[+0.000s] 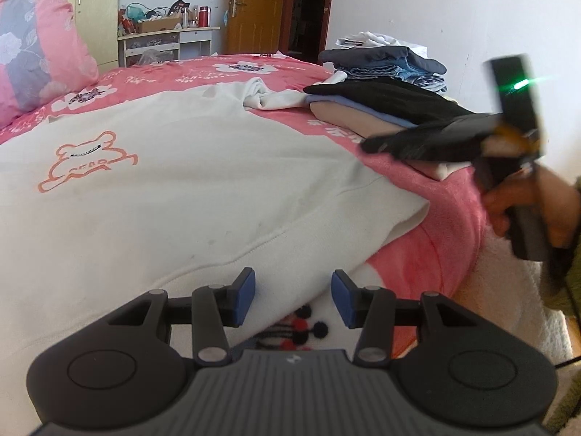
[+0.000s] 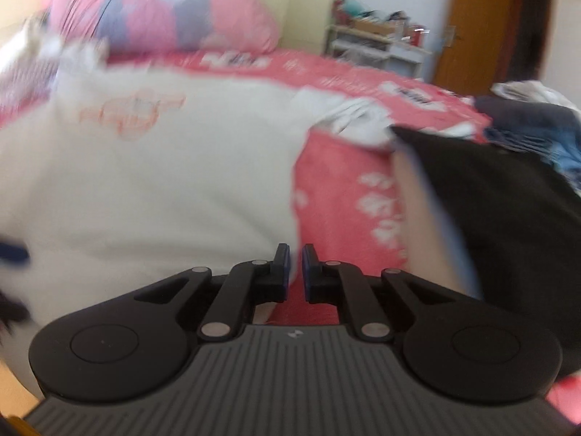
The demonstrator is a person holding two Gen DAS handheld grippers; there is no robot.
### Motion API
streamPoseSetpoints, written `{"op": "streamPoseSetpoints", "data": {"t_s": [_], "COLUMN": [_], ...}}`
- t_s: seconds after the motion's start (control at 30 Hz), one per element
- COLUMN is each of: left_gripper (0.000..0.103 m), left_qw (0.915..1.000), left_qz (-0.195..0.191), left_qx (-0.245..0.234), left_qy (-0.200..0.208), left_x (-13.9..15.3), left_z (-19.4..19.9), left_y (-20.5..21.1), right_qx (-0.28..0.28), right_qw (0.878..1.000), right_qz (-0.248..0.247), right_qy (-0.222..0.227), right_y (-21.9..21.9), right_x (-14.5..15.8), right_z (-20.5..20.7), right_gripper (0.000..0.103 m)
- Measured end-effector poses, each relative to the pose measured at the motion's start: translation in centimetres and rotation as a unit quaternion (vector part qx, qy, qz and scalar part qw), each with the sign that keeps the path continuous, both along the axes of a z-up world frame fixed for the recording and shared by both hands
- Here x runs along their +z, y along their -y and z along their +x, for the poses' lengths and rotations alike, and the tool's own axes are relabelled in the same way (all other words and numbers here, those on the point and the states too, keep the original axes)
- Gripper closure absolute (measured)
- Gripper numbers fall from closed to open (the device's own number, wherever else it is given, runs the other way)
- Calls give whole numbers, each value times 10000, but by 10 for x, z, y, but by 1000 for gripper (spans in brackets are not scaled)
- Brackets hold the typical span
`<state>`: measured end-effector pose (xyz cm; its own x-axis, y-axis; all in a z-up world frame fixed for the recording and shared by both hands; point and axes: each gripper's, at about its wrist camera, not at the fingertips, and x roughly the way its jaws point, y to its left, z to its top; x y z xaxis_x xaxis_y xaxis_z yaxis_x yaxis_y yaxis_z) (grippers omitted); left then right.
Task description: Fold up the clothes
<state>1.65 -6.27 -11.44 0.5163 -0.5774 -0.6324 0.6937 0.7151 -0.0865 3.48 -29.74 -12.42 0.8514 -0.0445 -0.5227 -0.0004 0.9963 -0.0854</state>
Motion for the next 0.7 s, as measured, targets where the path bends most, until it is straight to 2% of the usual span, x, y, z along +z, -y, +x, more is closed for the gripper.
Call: {"op": "streamPoseSetpoints", "data": {"t_s": [0.03,0.1,0.17,0.2,0.23,0.3,0.33,0.4,0.47,0.57,0.63,0.7], "left_gripper": [55,55,55,55,55,55,55,55,55,55,54,54], "left_qw": [10000,10000,9999,9999,9998,9996,9994,9987,9976,9965,9949,9906], "left_qz": [-27,-62,-99,-118,-142,-216,-245,-342,-460,-549,-398,-126], "left_qx": [0,23,44,65,88,145,161,209,275,530,898,1357], "left_qy": [-15,-31,-37,-44,-57,-137,-189,-319,-446,-344,-232,-107], "left_x": [0,-2,-3,-2,-2,-1,0,3,10,27,39,51], "left_z": [0,-1,-2,-2,-3,-5,-5,-7,-9,-16,-16,-15], "left_y": [-2,-5,-8,-9,-10,-16,-19,-27,-37,-57,-71,-85], "right_qx": [-29,254,735,928,934,767,640,276,132,400,552,559], "right_qw": [9996,9942,9852,9805,9799,9796,9757,9736,9777,9795,9780,9767], "right_qz": [250,1003,1551,1700,1644,1647,1872,2007,1903,1960,2013,2072], "right_qy": [136,293,-34,-321,-637,-860,-943,-1048,-875,-240,27,40], "right_y": [5,15,13,10,8,15,24,37,39,27,16,8], "right_x": [8,20,14,7,-3,-20,-23,-19,-4,23,30,27], "right_z": [-9,-28,-37,-41,-47,-71,-83,-102,-113,-111,-93,-68], "right_gripper": [97,95,95,98,98,99,99,97,93,93,92,91]}}
